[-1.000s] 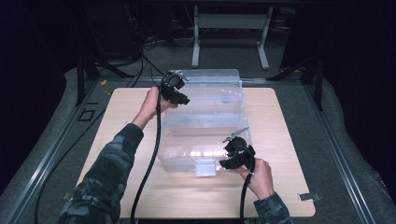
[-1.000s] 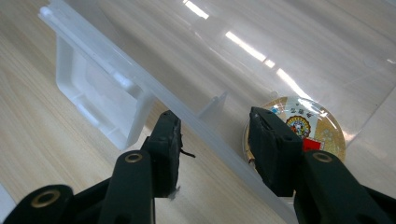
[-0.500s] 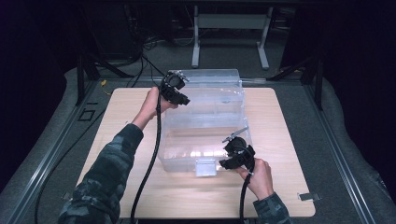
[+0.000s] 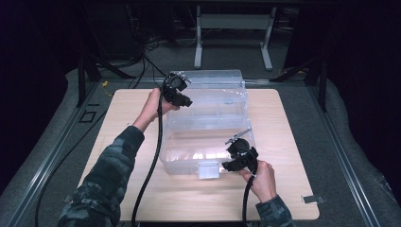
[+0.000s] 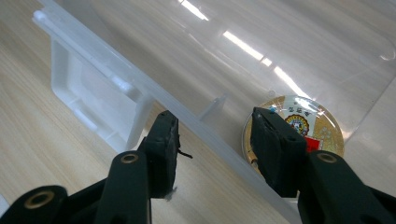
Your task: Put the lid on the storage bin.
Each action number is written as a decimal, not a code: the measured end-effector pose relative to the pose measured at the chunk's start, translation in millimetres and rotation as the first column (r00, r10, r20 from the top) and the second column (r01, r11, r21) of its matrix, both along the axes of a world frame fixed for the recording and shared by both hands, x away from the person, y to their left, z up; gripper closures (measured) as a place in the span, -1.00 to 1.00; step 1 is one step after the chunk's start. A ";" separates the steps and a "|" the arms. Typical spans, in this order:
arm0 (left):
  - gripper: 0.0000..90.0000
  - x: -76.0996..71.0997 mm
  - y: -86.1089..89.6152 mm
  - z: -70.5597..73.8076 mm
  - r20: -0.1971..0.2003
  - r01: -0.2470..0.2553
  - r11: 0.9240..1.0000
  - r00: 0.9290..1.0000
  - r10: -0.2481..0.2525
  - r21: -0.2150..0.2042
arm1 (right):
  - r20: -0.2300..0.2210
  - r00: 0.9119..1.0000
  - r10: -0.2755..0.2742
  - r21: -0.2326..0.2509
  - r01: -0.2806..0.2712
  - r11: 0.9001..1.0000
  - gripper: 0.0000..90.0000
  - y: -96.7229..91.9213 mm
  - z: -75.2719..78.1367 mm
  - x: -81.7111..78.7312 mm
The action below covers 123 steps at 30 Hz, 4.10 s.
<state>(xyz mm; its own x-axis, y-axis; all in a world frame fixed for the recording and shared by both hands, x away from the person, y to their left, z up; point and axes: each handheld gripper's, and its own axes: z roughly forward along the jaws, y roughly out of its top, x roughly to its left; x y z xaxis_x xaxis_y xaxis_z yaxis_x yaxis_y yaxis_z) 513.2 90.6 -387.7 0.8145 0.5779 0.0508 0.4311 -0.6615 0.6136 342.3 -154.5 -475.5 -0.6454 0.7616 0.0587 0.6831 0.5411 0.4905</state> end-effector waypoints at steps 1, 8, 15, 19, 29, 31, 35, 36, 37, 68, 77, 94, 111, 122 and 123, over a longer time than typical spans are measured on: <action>0.73 -0.3 0.0 0.3 -0.001 0.004 1.000 1.000 -0.004 -0.001 | -0.003 1.000 0.002 -0.002 -0.002 1.000 0.16 -0.2 0.3 0.0; 0.74 -2.8 -0.8 2.4 0.000 0.011 1.000 1.000 -0.011 0.005 | 0.005 1.000 -0.008 -0.001 0.008 1.000 0.15 -0.1 0.1 -0.9; 0.74 -5.8 2.0 2.8 0.005 0.017 1.000 1.000 -0.017 -0.020 | 0.012 1.000 -0.012 0.001 0.012 1.000 0.14 0.3 0.0 -1.3; 0.75 -8.8 -0.2 4.7 0.014 0.019 1.000 1.000 -0.019 -0.007 | 0.009 1.000 -0.012 -0.001 0.012 1.000 0.14 0.4 0.1 -1.0; 0.77 -19.5 0.1 9.5 0.031 0.040 0.999 0.999 -0.040 -0.001 | 0.016 1.000 -0.018 0.000 0.018 1.000 0.13 0.9 -0.2 -1.4; 0.78 -22.1 0.5 10.7 0.037 0.048 0.999 0.998 -0.048 0.002 | 0.015 1.000 -0.017 -0.002 0.017 1.000 0.13 1.0 0.1 -1.3; 0.79 -28.4 0.9 12.6 0.047 0.055 0.998 0.997 -0.055 -0.002 | 0.014 1.000 -0.016 -0.002 0.016 1.000 0.13 0.8 0.0 -1.3; 0.79 -29.4 1.3 13.1 0.046 0.056 0.998 0.997 -0.056 -0.001 | 0.016 1.000 -0.018 -0.002 0.018 1.000 0.13 1.1 0.0 -1.3; 0.79 -30.6 1.7 13.1 0.048 0.057 0.998 0.997 -0.057 -0.008 | 0.016 1.000 -0.020 0.000 0.020 1.000 0.13 1.1 -0.2 -1.5; 0.82 -46.8 5.1 16.3 0.087 0.100 0.995 0.991 -0.099 -0.011 | 0.050 0.998 -0.034 0.002 0.034 0.999 0.05 3.3 -1.0 0.2; 0.84 -48.0 3.6 18.4 0.087 0.114 0.993 0.990 -0.114 0.002 | 0.054 0.997 -0.047 -0.001 0.047 0.999 0.04 4.7 -1.1 4.4; 0.85 -57.9 -1.0 22.3 0.076 0.150 0.988 0.985 -0.153 0.046 | 0.066 0.996 -0.062 -0.006 0.062 0.998 0.03 6.7 -1.5 13.2; 0.85 -63.6 0.6 19.1 0.087 0.141 0.989 0.986 -0.145 0.053 | 0.064 0.996 -0.068 -0.016 0.070 0.997 -0.01 8.6 -1.5 27.1; 0.85 -68.3 2.8 15.4 0.082 0.148 0.988 0.985 -0.152 0.049 | 0.071 0.995 -0.071 -0.013 0.072 0.997 -0.01 9.7 -2.0 33.2; 0.85 -69.5 2.8 14.8 0.086 0.150 0.987 0.984 -0.154 0.050 | 0.073 0.995 -0.070 -0.015 0.071 0.997 -0.01 9.8 -2.1 33.6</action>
